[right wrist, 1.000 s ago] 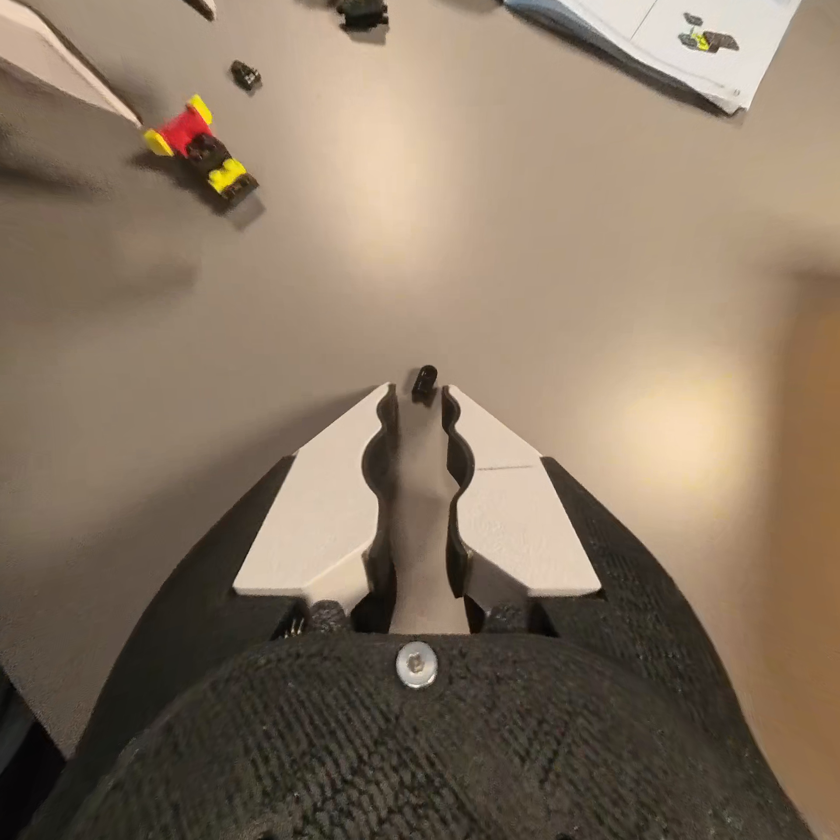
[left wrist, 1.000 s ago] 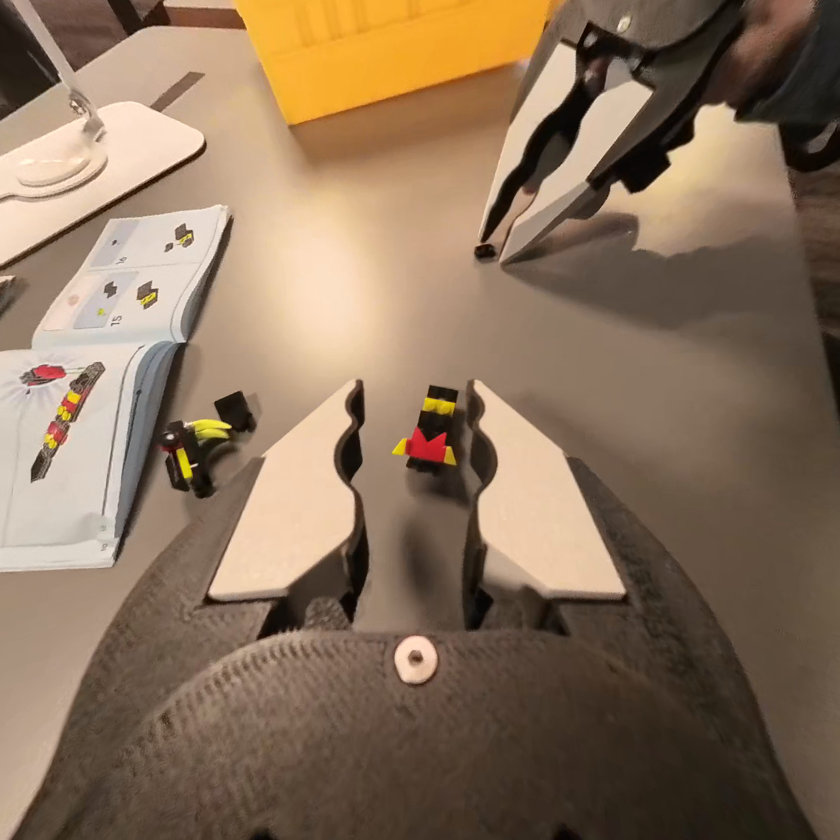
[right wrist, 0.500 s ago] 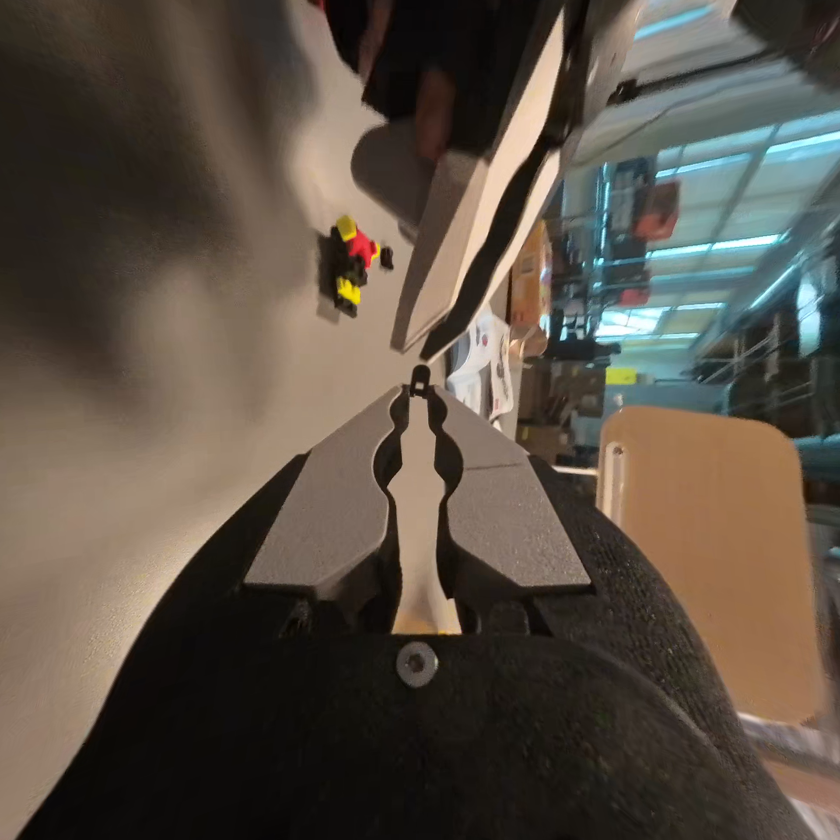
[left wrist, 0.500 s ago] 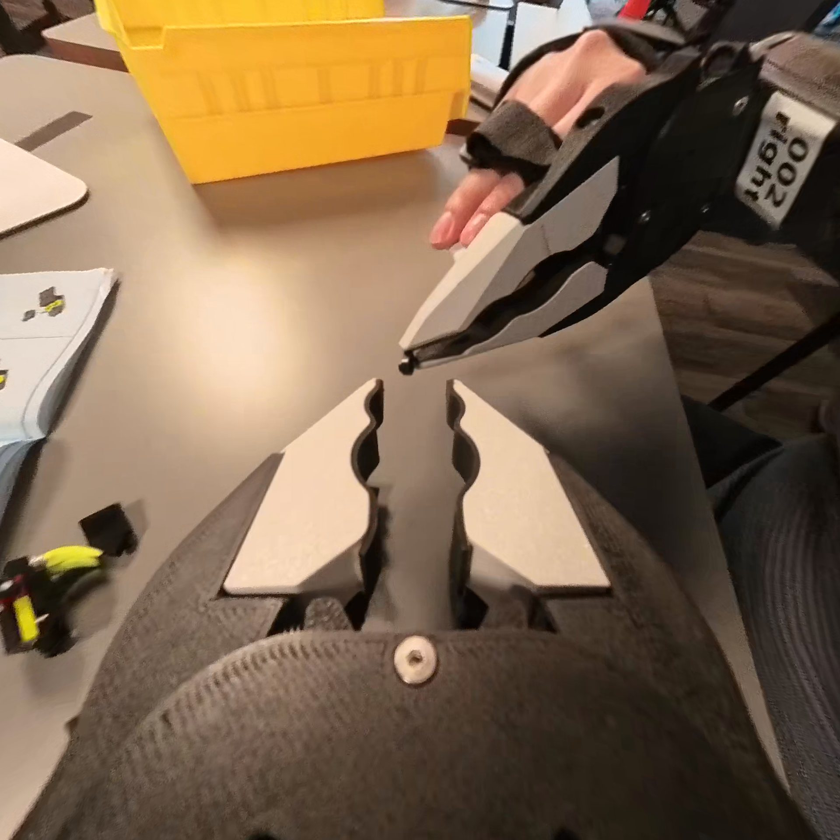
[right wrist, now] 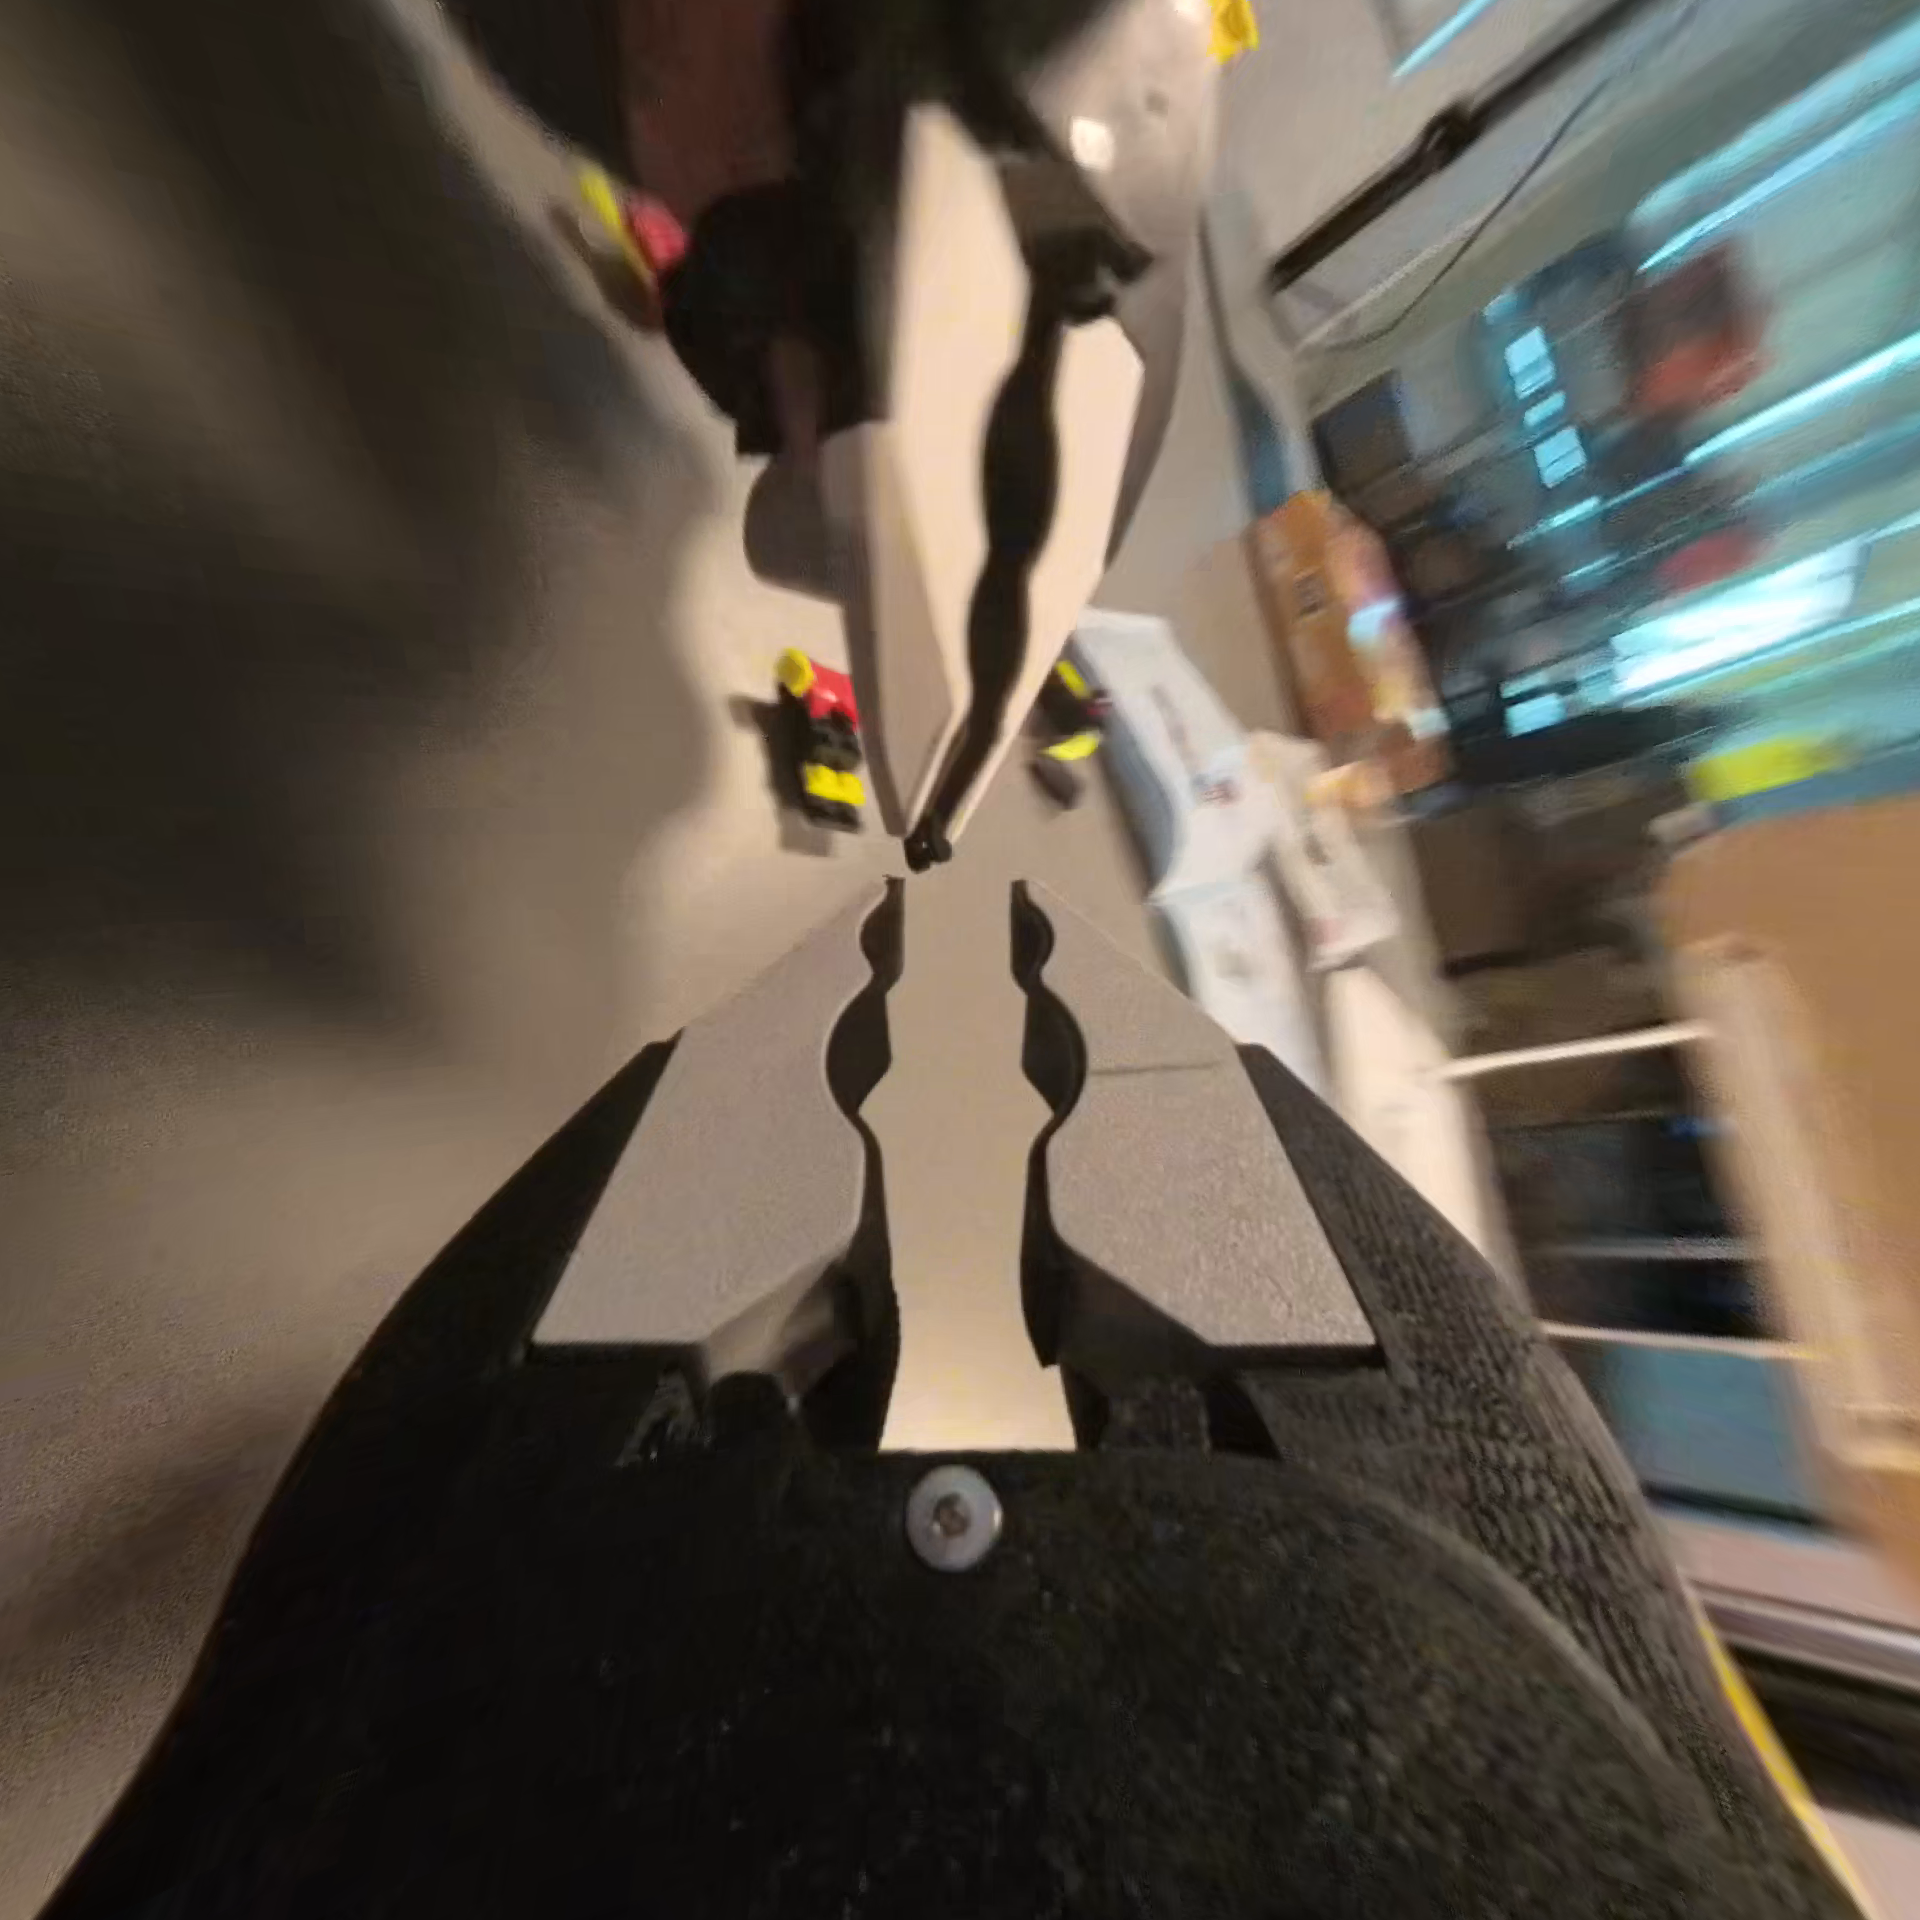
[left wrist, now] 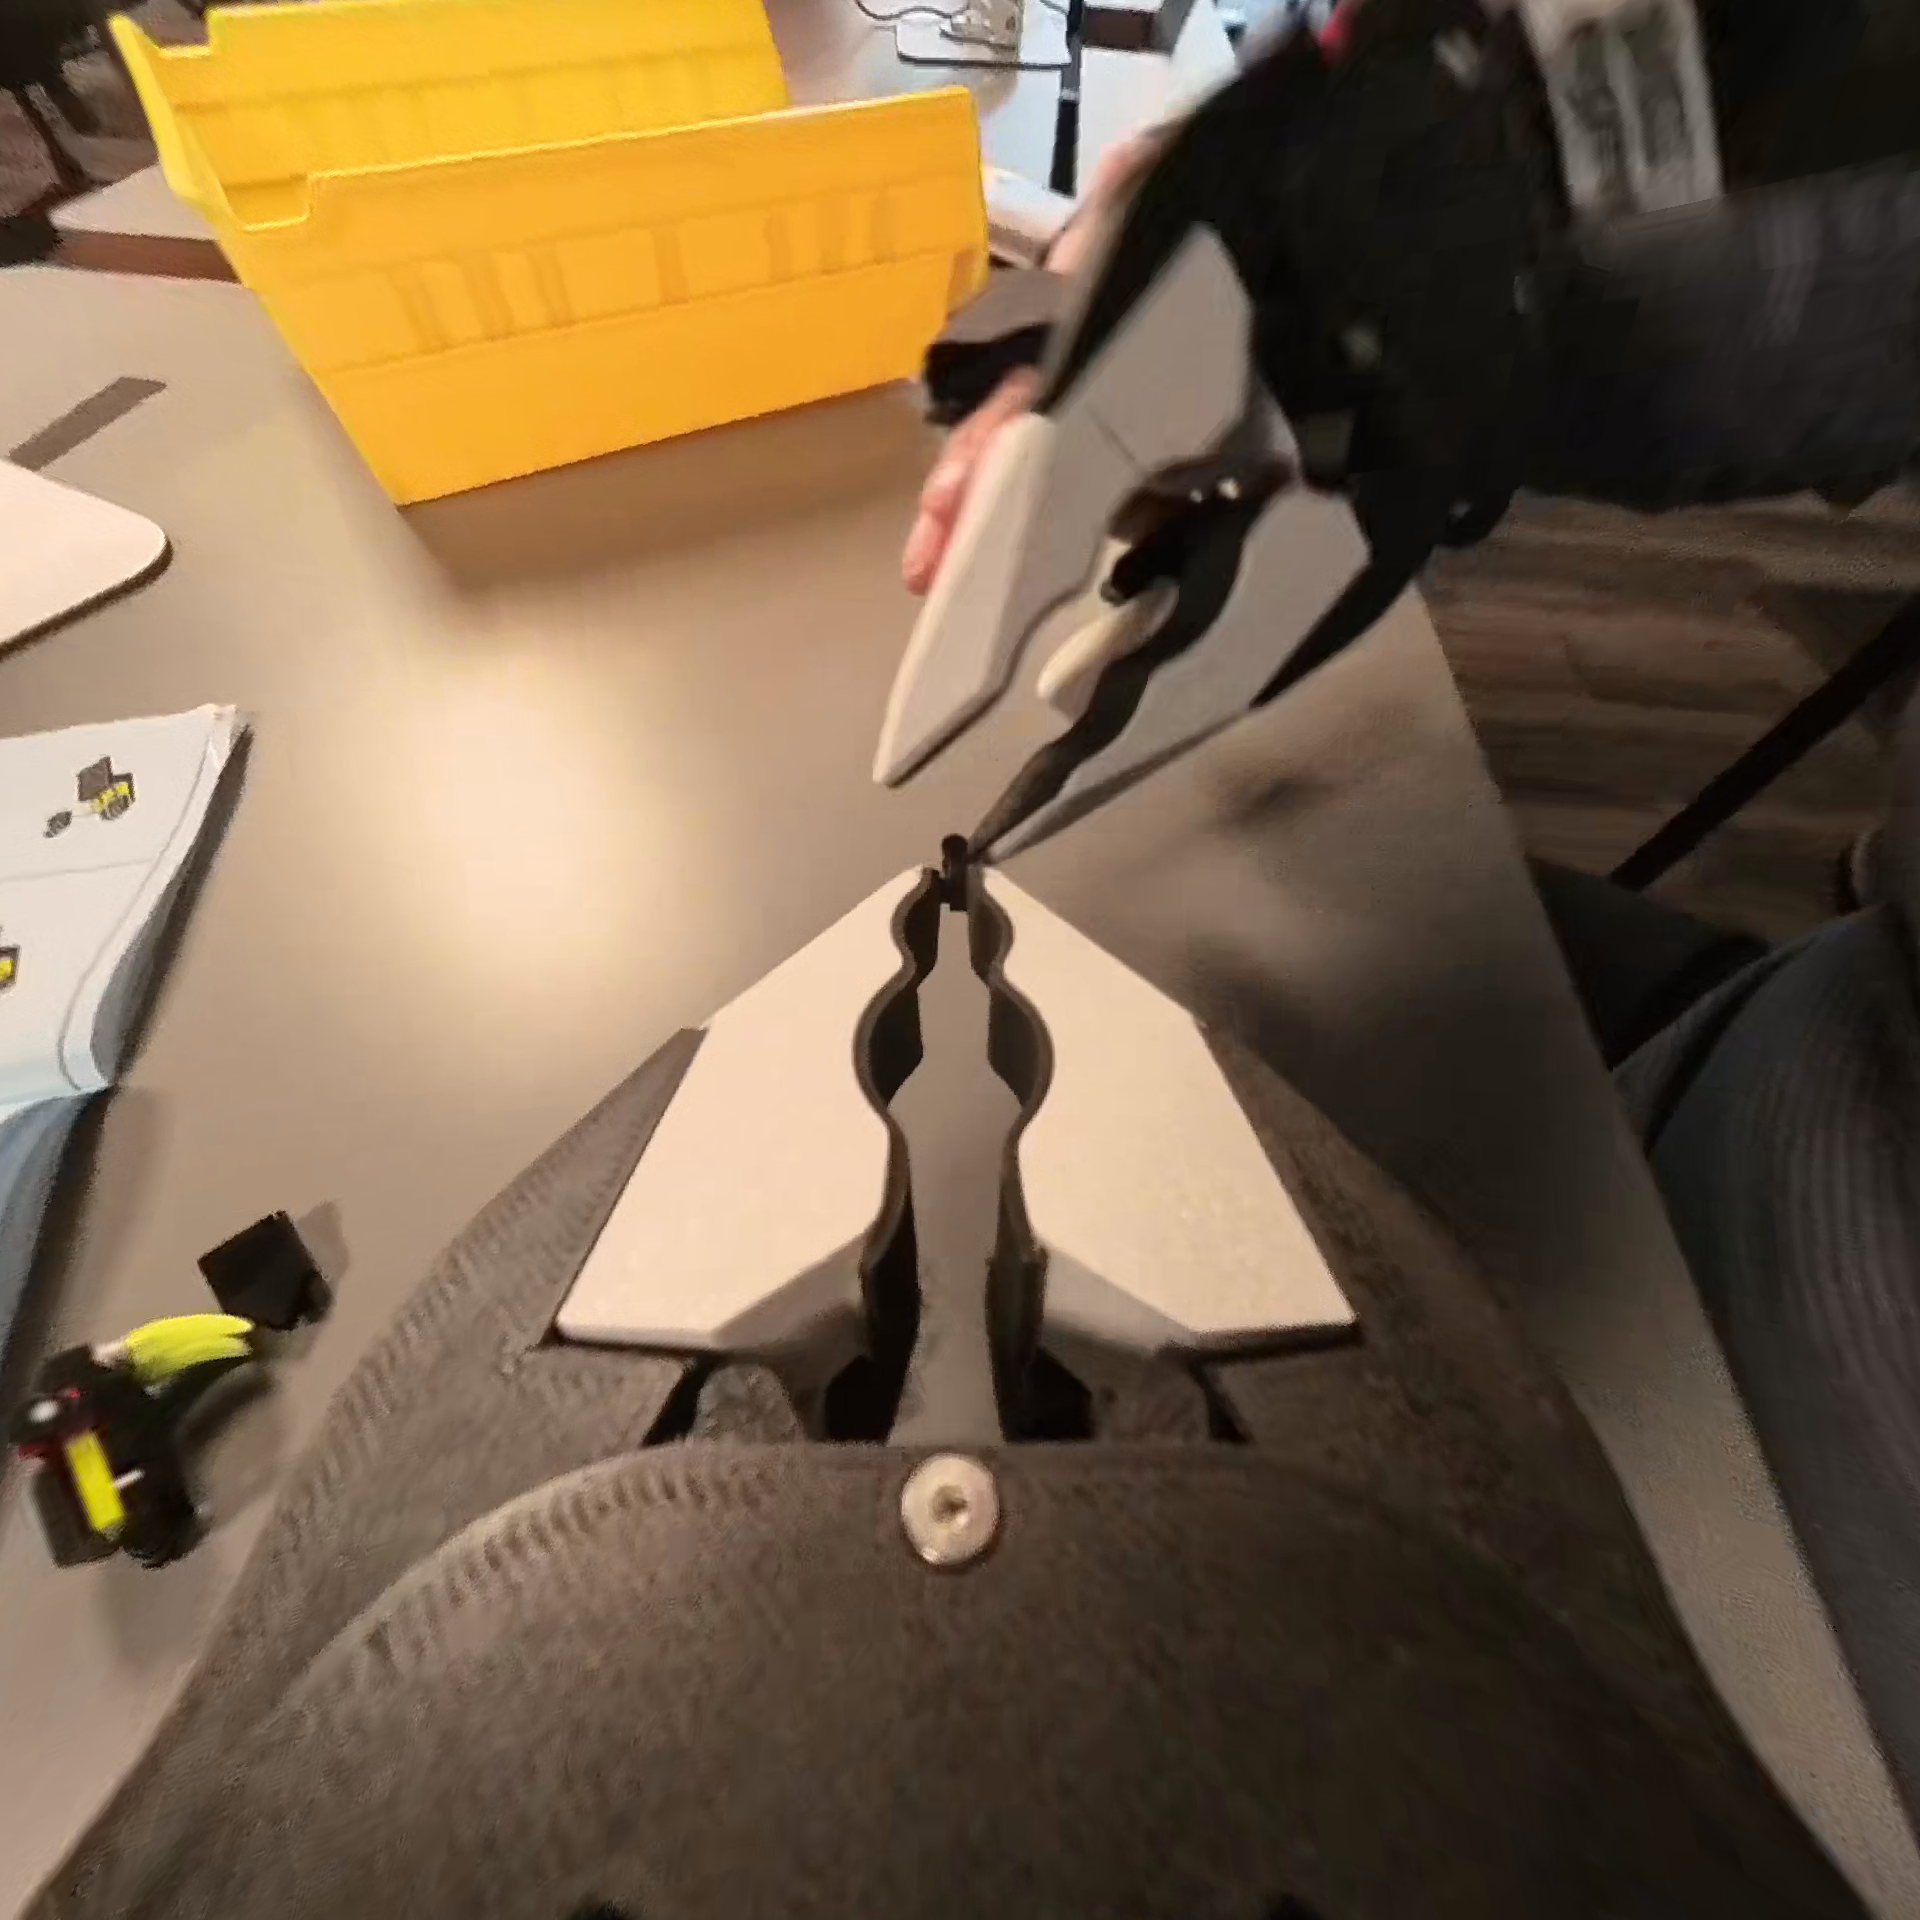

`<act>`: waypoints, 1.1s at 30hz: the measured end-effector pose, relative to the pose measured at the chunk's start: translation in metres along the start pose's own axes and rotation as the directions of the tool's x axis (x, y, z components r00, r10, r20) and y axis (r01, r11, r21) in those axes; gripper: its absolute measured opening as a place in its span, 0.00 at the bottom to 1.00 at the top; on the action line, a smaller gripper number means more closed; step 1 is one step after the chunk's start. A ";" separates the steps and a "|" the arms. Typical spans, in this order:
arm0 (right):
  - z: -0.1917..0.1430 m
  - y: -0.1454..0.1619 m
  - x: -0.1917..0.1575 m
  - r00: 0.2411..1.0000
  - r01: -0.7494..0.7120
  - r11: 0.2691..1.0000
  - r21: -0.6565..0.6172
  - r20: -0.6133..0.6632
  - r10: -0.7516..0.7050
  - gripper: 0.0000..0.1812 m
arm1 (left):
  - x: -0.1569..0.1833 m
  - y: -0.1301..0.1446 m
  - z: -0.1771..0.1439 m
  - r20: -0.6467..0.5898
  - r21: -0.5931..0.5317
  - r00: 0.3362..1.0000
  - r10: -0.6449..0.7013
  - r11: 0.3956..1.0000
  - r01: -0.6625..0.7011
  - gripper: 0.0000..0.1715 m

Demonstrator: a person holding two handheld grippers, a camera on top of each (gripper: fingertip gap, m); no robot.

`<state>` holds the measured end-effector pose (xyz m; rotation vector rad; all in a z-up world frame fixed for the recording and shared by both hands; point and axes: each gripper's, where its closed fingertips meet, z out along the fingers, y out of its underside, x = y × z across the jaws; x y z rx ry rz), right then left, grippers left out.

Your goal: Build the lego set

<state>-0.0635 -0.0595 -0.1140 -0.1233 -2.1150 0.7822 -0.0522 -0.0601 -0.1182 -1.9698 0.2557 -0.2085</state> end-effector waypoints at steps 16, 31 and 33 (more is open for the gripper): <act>-0.009 -0.013 -0.019 0.779 -0.515 0.856 0.046 0.442 0.445 0.05 | 0.015 0.002 0.002 -0.026 0.015 0.983 0.181 0.983 -0.181 0.02; 0.021 0.049 -0.027 0.789 -0.460 0.877 -0.137 0.391 0.474 0.01 | -0.031 0.051 -0.029 0.194 -0.229 0.979 0.054 0.973 -0.008 0.25; 0.022 0.054 -0.031 0.784 -0.457 0.876 -0.156 0.396 0.479 0.01 | -0.031 0.059 -0.030 0.176 -0.255 0.984 0.022 0.967 0.024 0.25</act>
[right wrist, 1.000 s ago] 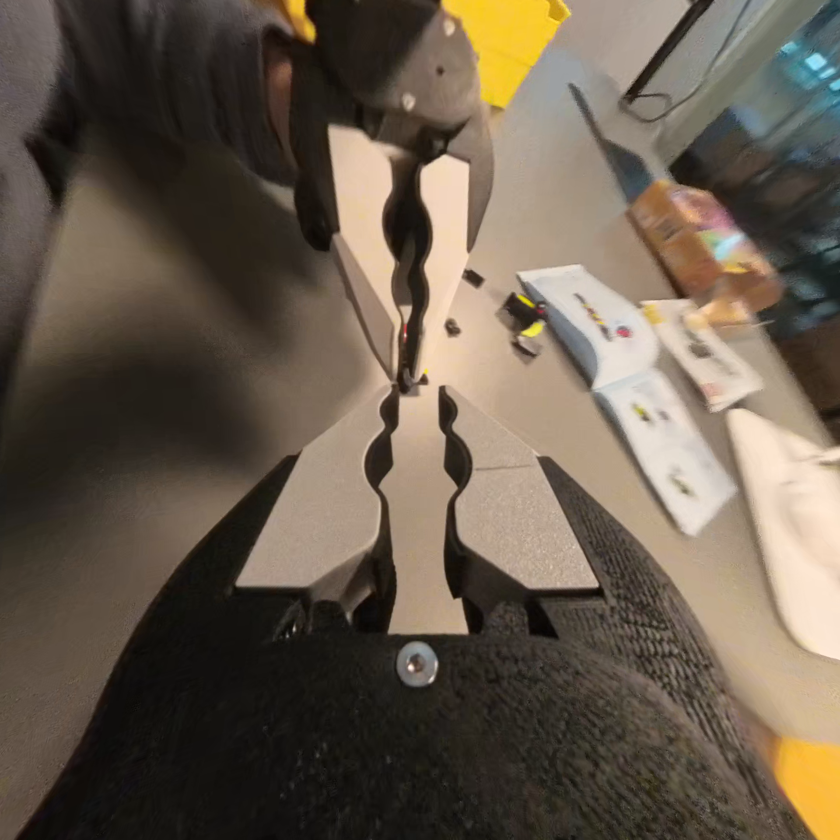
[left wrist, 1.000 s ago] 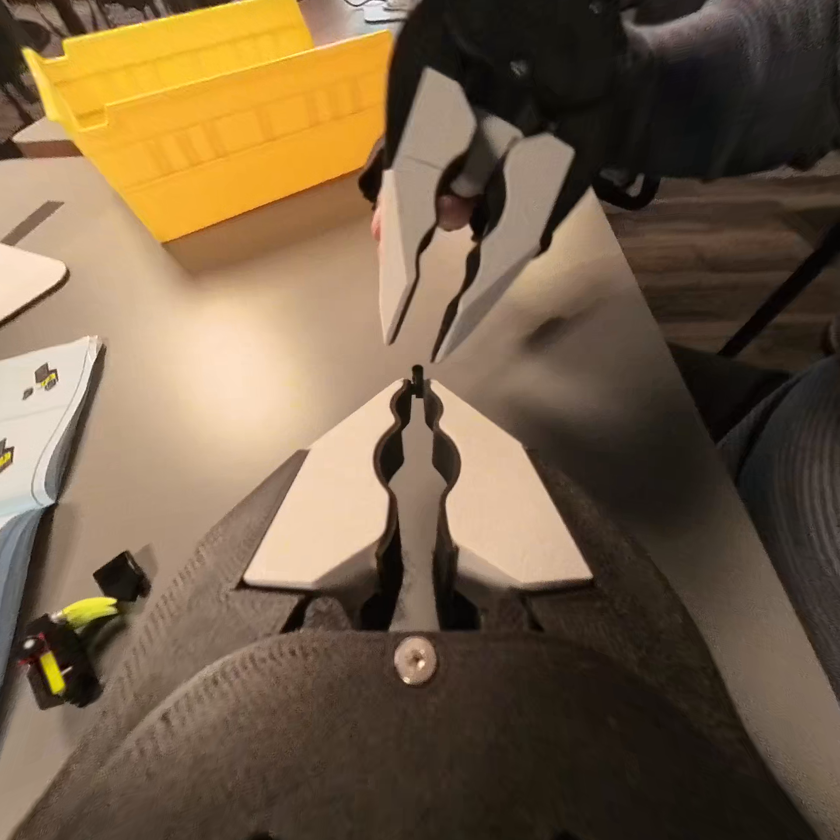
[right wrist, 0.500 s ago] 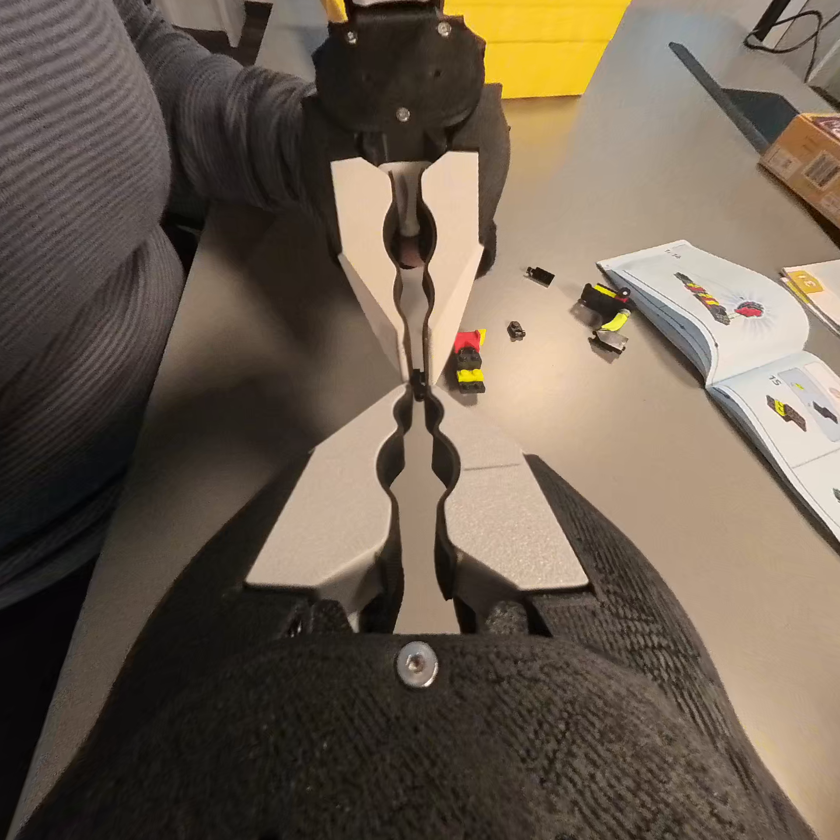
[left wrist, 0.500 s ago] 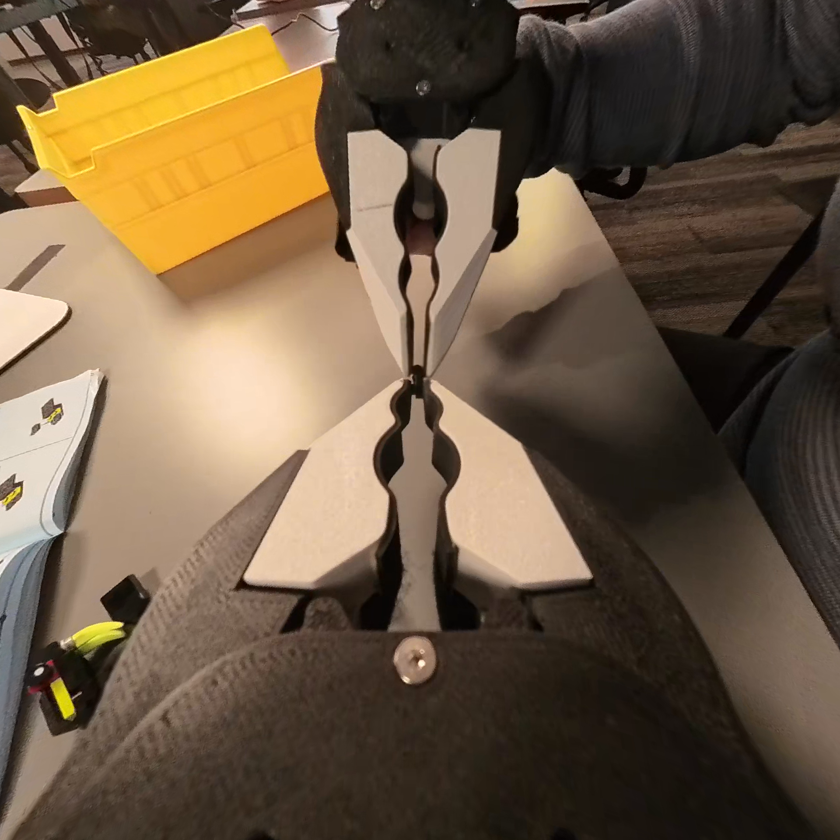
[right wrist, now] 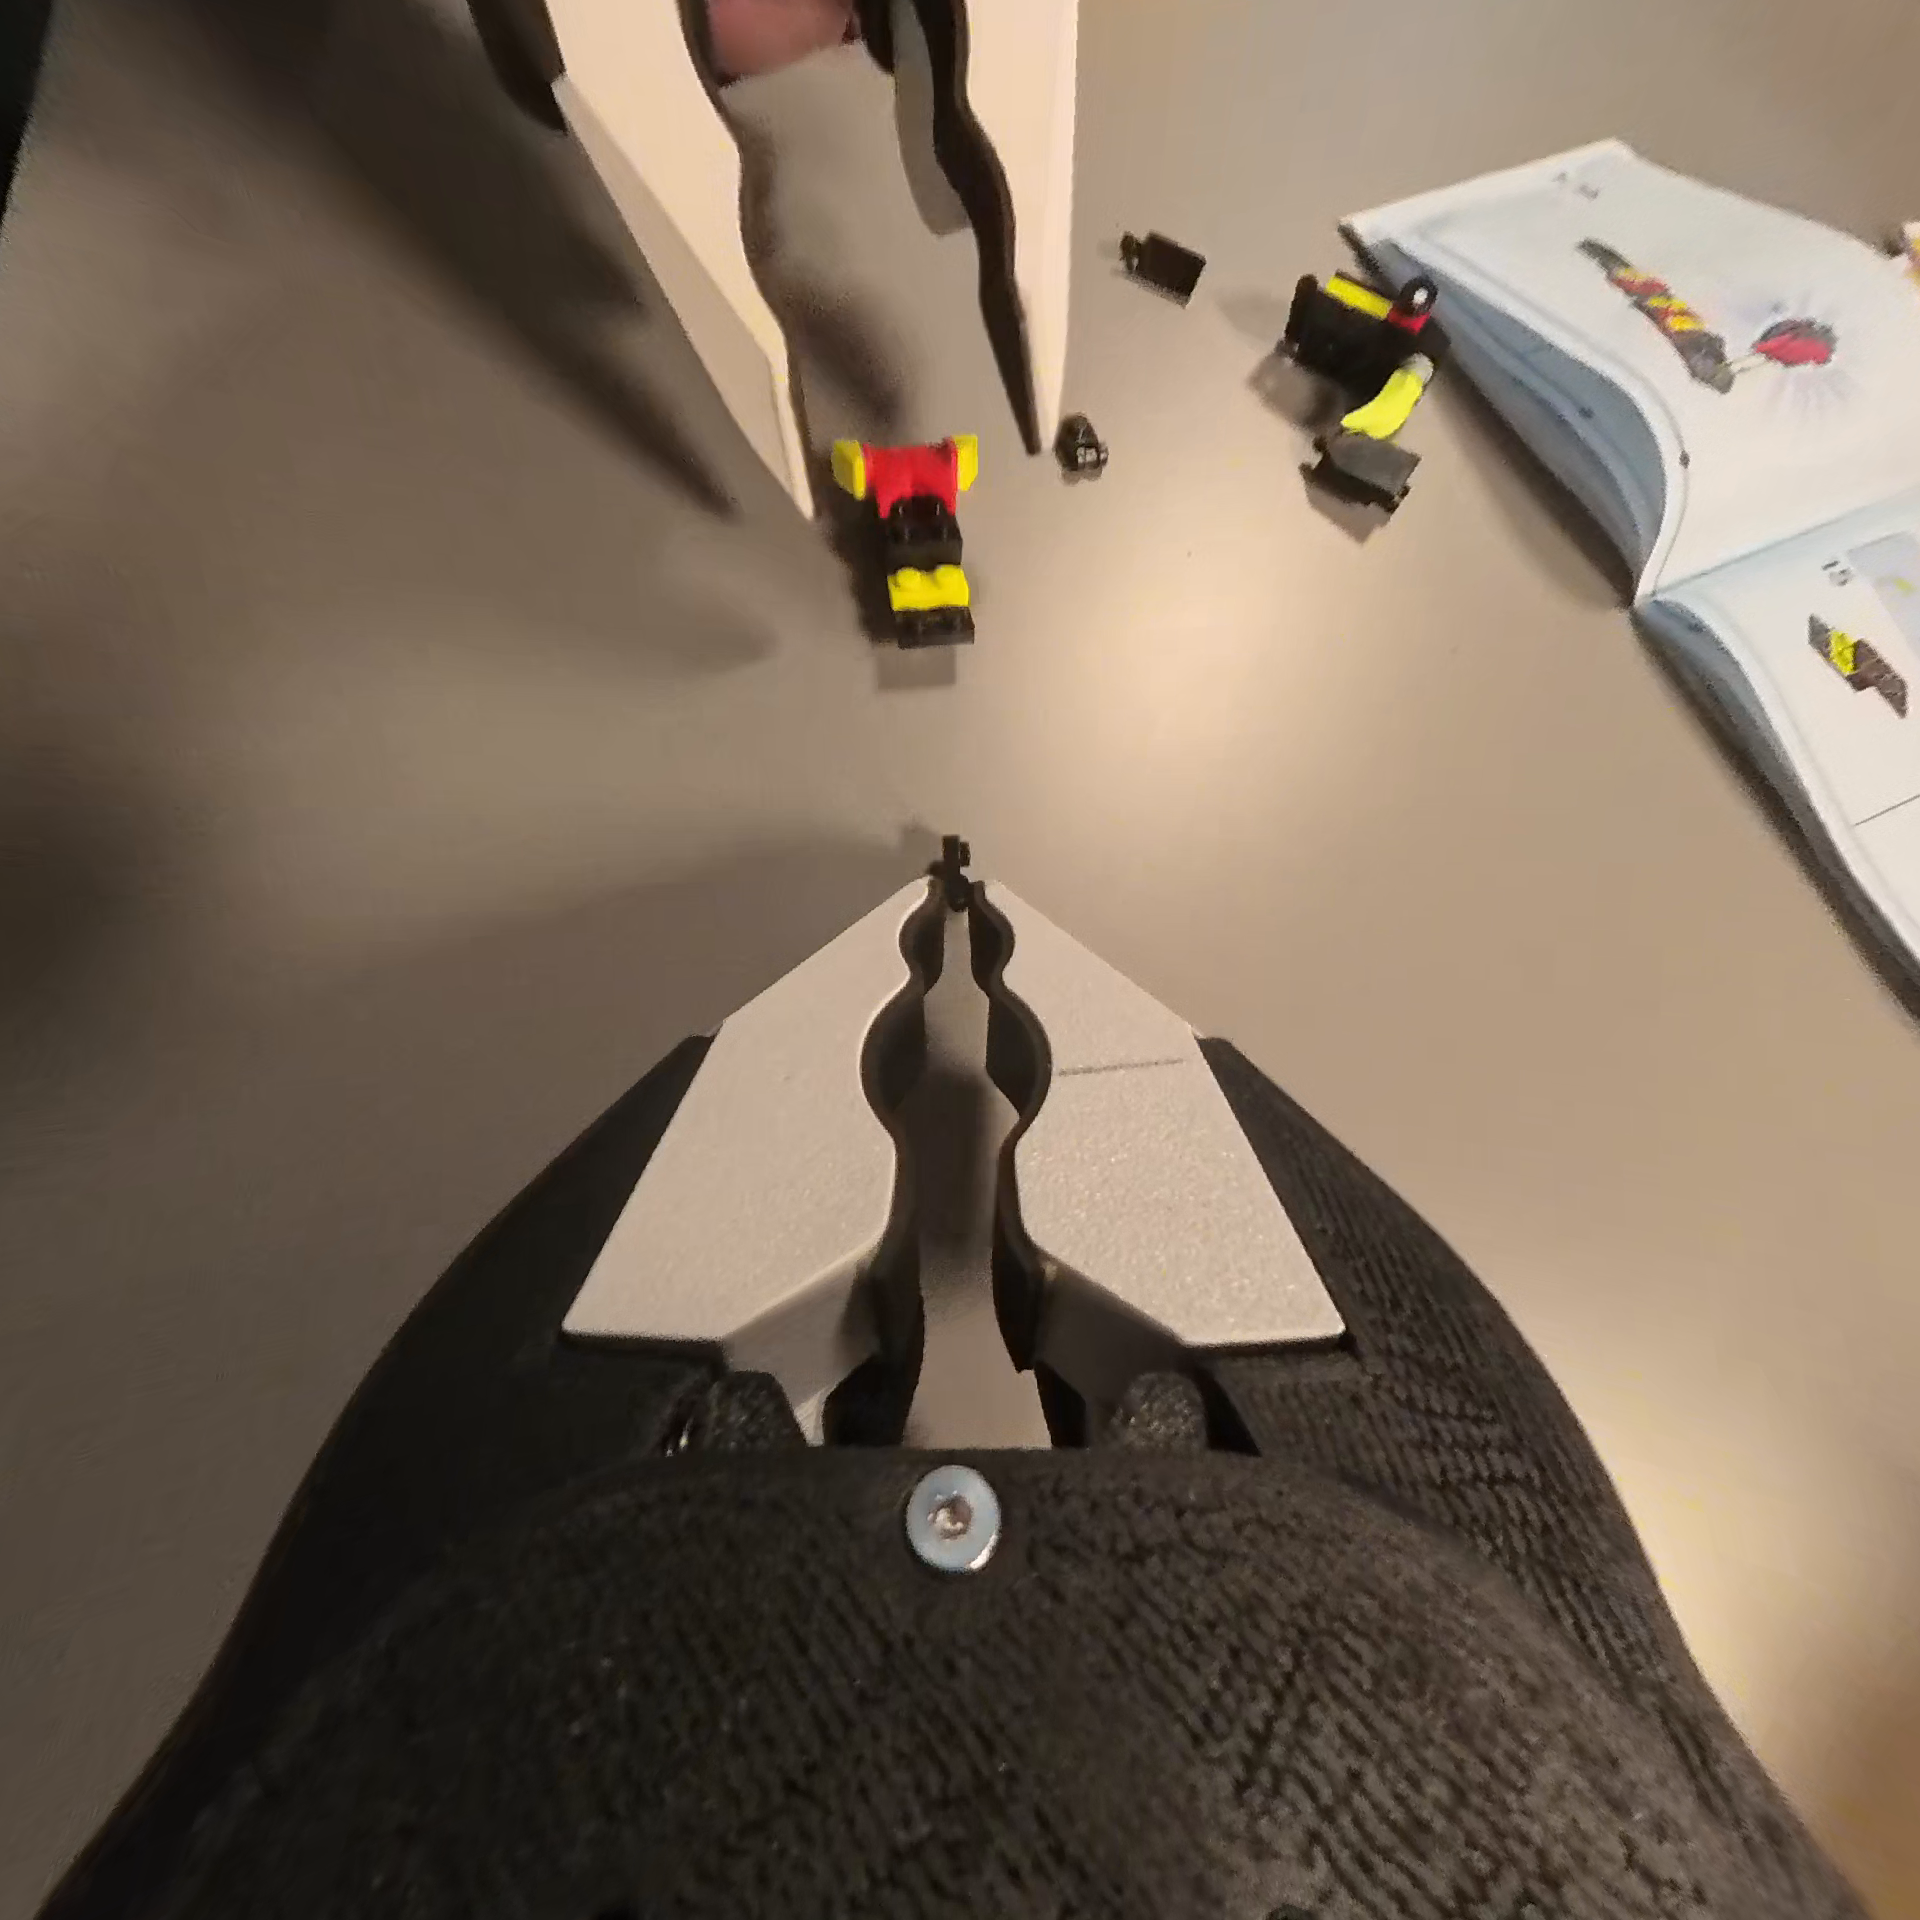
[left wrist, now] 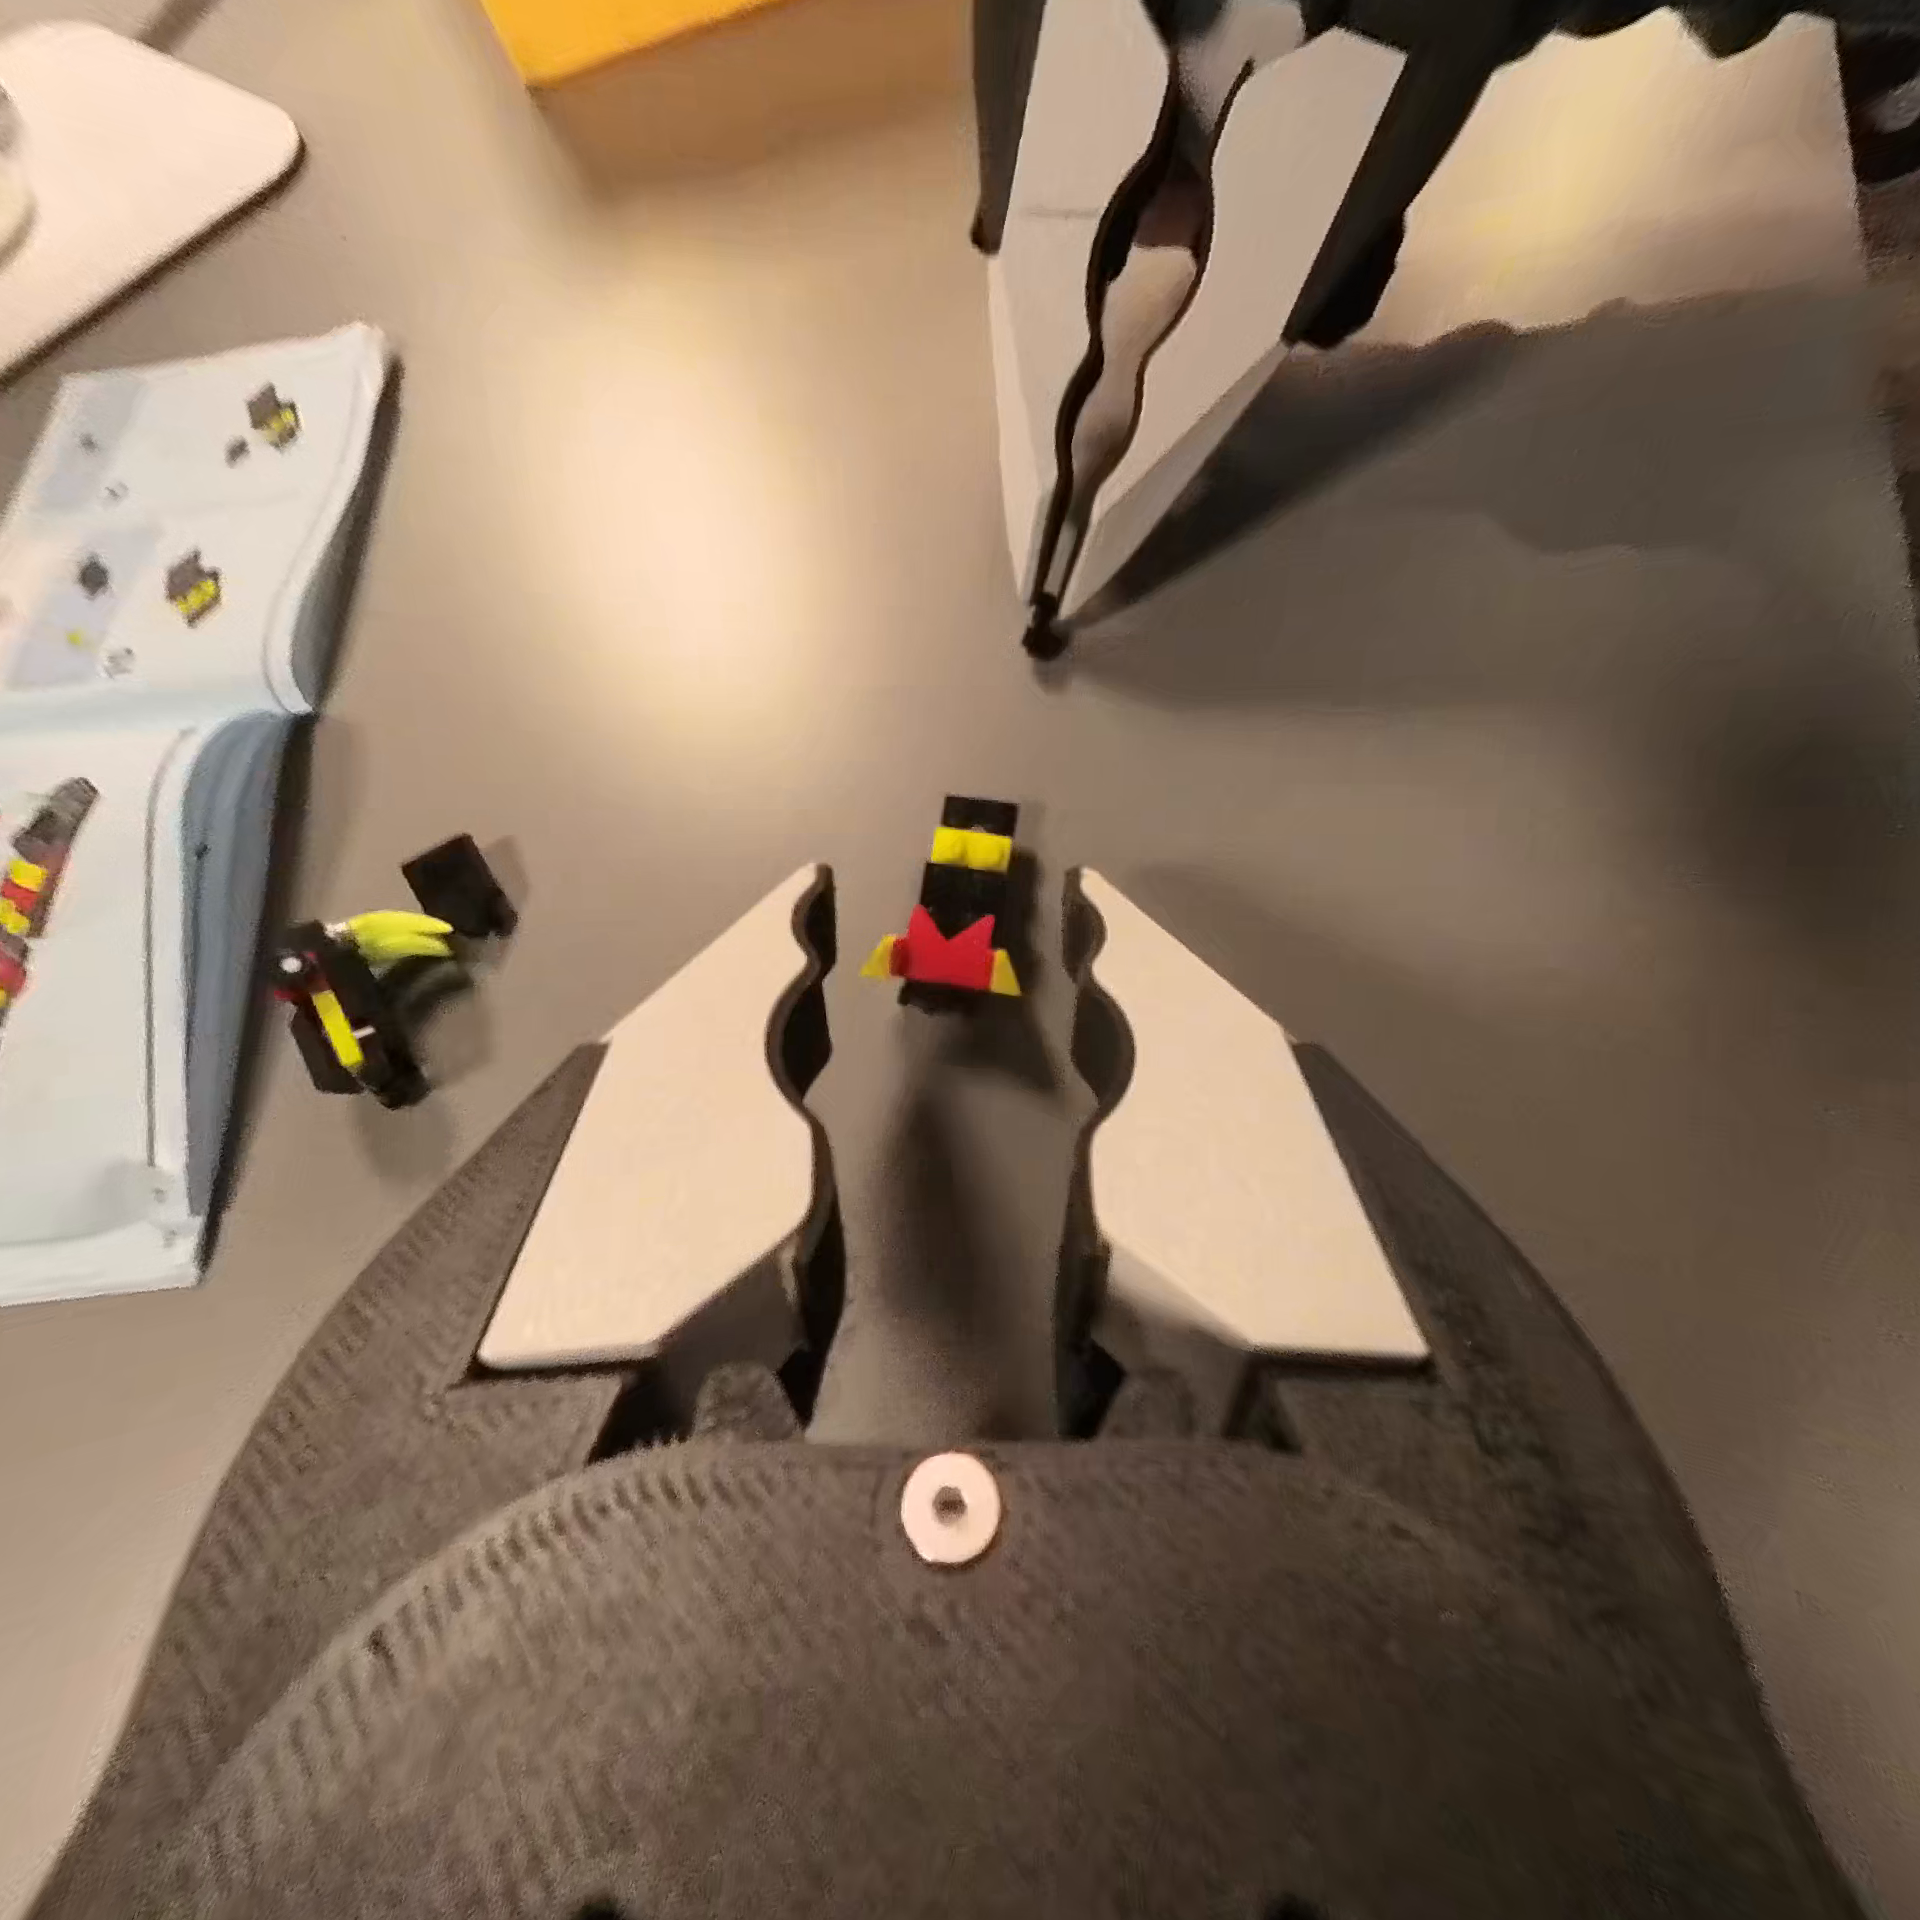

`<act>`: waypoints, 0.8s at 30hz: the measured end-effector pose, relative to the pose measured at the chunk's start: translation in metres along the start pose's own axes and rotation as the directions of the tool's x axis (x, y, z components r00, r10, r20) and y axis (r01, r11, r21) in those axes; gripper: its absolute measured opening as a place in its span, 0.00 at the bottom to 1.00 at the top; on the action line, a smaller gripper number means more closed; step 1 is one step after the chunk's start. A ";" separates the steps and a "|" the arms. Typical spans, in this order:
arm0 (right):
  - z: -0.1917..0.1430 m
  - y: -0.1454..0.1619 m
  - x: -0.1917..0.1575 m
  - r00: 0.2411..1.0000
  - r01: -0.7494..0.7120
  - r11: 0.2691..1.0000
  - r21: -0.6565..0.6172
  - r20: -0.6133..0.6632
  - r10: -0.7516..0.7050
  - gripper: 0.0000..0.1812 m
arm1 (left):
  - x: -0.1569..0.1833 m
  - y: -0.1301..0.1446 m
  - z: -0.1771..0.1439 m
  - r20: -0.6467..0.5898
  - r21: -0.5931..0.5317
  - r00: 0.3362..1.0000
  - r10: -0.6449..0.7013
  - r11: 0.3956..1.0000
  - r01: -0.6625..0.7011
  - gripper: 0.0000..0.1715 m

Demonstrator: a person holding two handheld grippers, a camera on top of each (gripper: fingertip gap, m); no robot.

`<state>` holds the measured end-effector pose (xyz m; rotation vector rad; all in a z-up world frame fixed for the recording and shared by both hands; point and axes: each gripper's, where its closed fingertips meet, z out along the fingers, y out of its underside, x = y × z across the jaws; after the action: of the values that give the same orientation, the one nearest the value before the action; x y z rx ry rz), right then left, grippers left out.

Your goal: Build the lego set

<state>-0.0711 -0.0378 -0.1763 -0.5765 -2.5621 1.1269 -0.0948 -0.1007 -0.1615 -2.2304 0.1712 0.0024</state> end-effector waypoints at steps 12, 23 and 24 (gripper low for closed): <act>-0.003 0.005 0.001 1.000 -0.011 1.000 -0.011 -0.014 0.011 0.10 | 0.000 0.013 0.006 -0.011 -0.067 0.999 0.031 0.997 -0.032 0.17; 0.012 -0.031 -0.036 0.869 0.455 0.889 -0.047 -0.195 -0.455 0.18 | 0.012 -0.014 0.002 -0.214 0.040 0.963 -0.163 0.984 0.175 0.00; 0.016 -0.030 -0.040 0.878 0.445 0.895 -0.047 -0.175 -0.446 0.18 | 0.010 -0.013 0.002 -0.206 0.041 0.964 -0.166 0.983 0.178 0.00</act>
<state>-0.0500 -0.0848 -0.1683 -0.0677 -2.3655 0.8601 -0.0833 -0.0919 -0.1532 -2.1772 0.0852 -0.3210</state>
